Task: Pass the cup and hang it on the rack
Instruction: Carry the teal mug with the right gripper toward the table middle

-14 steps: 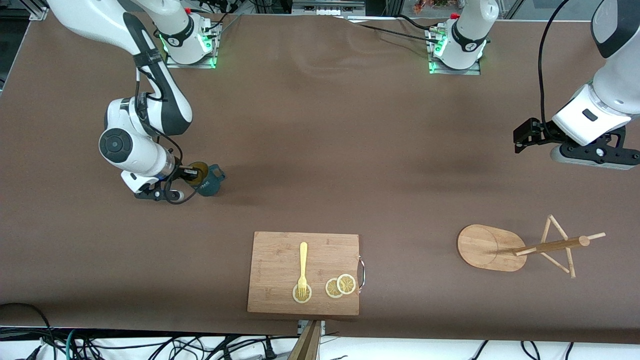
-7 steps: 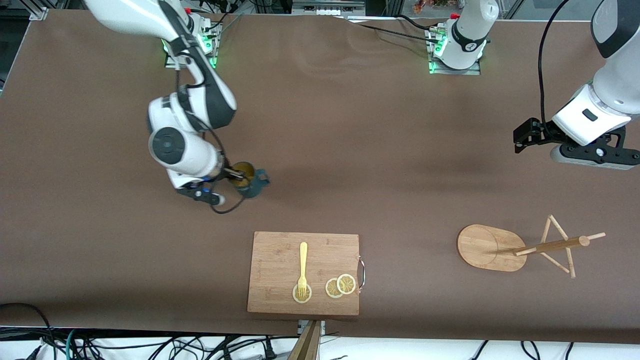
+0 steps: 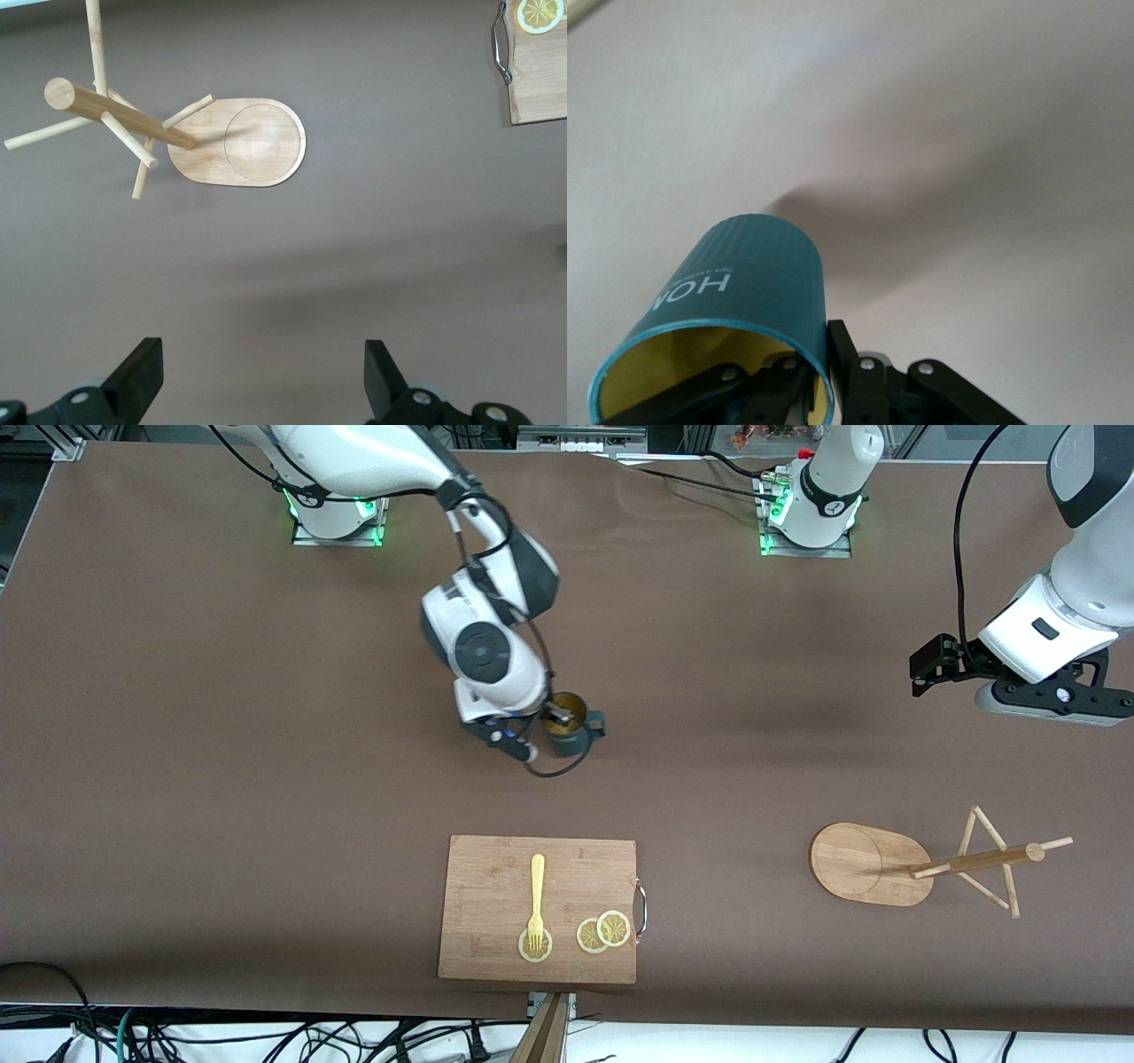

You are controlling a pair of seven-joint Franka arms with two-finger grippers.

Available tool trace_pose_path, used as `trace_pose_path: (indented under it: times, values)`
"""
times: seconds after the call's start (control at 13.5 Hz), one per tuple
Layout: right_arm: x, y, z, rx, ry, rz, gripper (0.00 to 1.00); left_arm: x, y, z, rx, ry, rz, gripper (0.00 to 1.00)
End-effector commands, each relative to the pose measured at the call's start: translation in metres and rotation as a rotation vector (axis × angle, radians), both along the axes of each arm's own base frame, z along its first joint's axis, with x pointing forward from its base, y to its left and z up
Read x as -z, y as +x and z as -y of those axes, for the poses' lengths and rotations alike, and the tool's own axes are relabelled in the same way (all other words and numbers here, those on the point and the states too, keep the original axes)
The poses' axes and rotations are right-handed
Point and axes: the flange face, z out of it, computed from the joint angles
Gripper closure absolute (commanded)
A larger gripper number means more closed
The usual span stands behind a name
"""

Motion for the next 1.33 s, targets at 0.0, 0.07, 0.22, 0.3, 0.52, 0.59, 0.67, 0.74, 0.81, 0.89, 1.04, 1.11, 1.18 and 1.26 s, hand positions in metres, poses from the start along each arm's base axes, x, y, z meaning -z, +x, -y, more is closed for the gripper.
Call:
trace_pose_path:
  times: [0.0, 0.07, 0.22, 0.3, 0.52, 0.59, 0.67, 0.74, 0.81, 0.89, 1.04, 1.11, 1.18, 1.26]
  values:
    - [0.027, -0.028, -0.068, 0.016, -0.006, -0.004, 1.00, -0.007, -0.002, 0.000, 0.010, -0.028, -0.004, 0.00]
    - [0.035, -0.041, -0.086, 0.003, -0.010, 0.000, 1.00, -0.007, -0.002, 0.000, 0.010, -0.028, -0.004, 0.00]
    - [0.042, -0.062, -0.111, -0.022, -0.004, 0.010, 1.00, -0.007, -0.002, 0.000, 0.010, -0.028, -0.004, 0.00]
    - [0.042, -0.071, -0.120, -0.031, 0.004, 0.018, 1.00, -0.007, -0.002, 0.000, 0.010, -0.028, -0.004, 0.00]
    - [0.041, -0.081, -0.129, -0.024, 0.010, 0.024, 1.00, -0.007, -0.002, 0.000, 0.010, -0.028, -0.004, 0.00]
    - [0.040, -0.082, -0.131, -0.016, 0.014, 0.027, 0.97, -0.007, -0.002, 0.000, 0.010, -0.028, -0.004, 0.00]
    - [0.040, -0.085, -0.133, -0.018, 0.016, 0.029, 0.84, -0.007, -0.002, 0.000, 0.011, -0.028, -0.004, 0.00]
    - [0.038, -0.085, -0.133, -0.019, 0.017, 0.031, 0.71, -0.007, -0.002, 0.000, 0.010, -0.028, -0.004, 0.00]
    - [0.039, -0.085, -0.134, -0.021, 0.015, 0.033, 0.55, -0.007, -0.002, 0.000, 0.010, -0.028, -0.004, 0.00]
    - [0.034, -0.085, -0.134, -0.026, 0.014, 0.043, 0.49, -0.007, -0.002, 0.000, 0.010, -0.028, -0.004, 0.00]
    - [0.017, -0.078, -0.130, -0.025, 0.021, 0.054, 0.33, -0.007, -0.002, 0.000, 0.008, -0.028, -0.003, 0.00]
    - [-0.002, -0.072, -0.126, -0.030, 0.025, 0.069, 0.23, -0.007, -0.002, 0.000, 0.010, -0.028, -0.004, 0.00]
    - [-0.020, -0.062, -0.116, -0.022, 0.022, 0.073, 0.05, -0.007, -0.002, 0.001, 0.007, -0.029, -0.002, 0.00]
    - [-0.041, -0.050, -0.104, -0.022, 0.018, 0.088, 0.00, -0.007, -0.002, 0.002, 0.007, -0.029, -0.003, 0.00]
